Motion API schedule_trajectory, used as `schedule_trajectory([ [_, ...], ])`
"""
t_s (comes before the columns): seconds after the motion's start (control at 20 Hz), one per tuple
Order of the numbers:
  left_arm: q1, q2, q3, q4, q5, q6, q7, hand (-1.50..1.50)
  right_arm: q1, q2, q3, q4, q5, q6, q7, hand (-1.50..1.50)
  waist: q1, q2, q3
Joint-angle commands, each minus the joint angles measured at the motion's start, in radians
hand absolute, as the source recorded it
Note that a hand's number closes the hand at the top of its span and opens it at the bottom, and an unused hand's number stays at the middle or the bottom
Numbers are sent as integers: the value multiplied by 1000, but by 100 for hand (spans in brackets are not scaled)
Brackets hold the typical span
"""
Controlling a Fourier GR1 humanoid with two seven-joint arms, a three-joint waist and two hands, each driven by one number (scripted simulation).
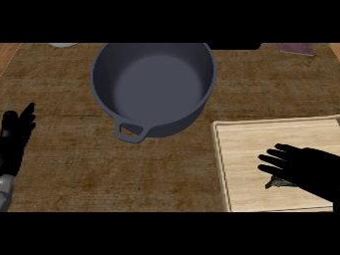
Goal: Pick the eggplant from the tray and place it in the pot
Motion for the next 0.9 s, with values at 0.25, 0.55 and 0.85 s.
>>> schedule_trajectory([
  [0.25, -31, -38, 75, 74, -32, -87, -35, 0, -23, 95, 4, 135, 168, -28, -27, -150, -2, 1, 0],
  [0.55, 37, -74, 67, -91, -102, -49, 60, 0, -33, 163, -8, 152, 218, 18, -34, -150, 0, -1, 0],
  [0.85, -27, -111, 126, 57, -108, -111, -17, 0, -24, 188, -21, 244, 281, -26, -85, -150, -3, 0, 0],
])
